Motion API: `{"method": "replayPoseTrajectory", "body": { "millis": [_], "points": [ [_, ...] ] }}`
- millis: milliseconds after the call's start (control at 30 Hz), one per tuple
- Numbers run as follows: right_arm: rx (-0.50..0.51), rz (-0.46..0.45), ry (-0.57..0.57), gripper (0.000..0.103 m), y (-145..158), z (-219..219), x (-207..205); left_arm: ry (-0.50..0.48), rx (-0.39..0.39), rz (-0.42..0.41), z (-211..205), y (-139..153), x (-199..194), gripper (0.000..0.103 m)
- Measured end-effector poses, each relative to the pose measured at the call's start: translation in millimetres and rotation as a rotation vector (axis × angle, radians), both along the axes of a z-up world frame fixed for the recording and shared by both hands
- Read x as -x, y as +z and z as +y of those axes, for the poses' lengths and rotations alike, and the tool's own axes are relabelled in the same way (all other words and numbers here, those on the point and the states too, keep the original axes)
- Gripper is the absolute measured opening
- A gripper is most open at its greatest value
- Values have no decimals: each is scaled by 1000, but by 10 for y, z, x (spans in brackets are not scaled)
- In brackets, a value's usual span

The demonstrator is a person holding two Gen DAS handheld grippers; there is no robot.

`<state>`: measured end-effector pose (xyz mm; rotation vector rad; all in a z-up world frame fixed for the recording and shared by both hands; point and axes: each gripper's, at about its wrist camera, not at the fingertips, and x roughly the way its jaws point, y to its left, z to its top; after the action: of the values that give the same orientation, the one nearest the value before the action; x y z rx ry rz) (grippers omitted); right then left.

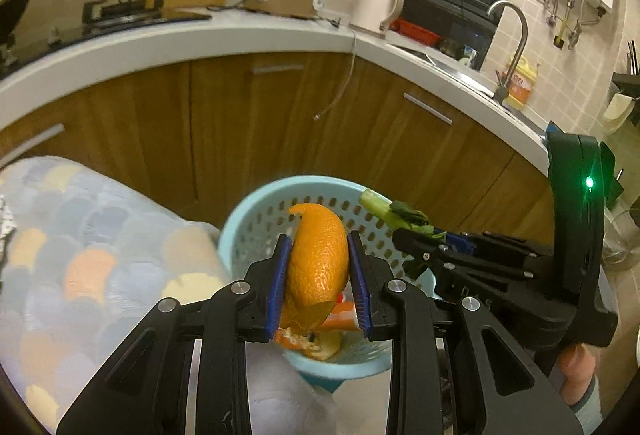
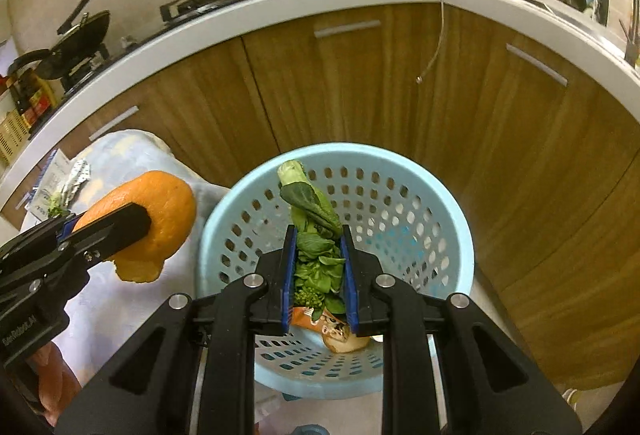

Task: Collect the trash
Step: 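Carry the orange peel and green vegetable over the blue basket, then open both grippers to drop the items and return to the table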

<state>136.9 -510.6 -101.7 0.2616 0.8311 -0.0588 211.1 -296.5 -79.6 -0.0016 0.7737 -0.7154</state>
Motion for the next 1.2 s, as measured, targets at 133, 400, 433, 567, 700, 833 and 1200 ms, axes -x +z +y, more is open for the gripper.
{"method": "replayPoseTrajectory", "body": {
  "millis": [133,400,433,567,700,833,1200],
  "points": [
    [-32,47,-3,20,-119,-45,-57,3,-16,25,-49,-70,-54,38],
    [-86,48,-19,22,-153,-75,-43,37,-5,6,194,-20,-8,47],
    [-81,43,-16,24,-128,-45,-39,42,0,4,227,-6,-1,47],
    [-79,13,5,33,-13,74,-15,62,21,-8,381,55,54,47],
    [-63,-50,41,49,177,289,35,99,49,-35,636,158,136,47],
    [-50,-94,90,49,380,580,56,150,80,-59,914,295,191,47],
    [2,-182,285,49,736,1765,-81,399,93,-152,2156,671,216,49]
  ]
}}
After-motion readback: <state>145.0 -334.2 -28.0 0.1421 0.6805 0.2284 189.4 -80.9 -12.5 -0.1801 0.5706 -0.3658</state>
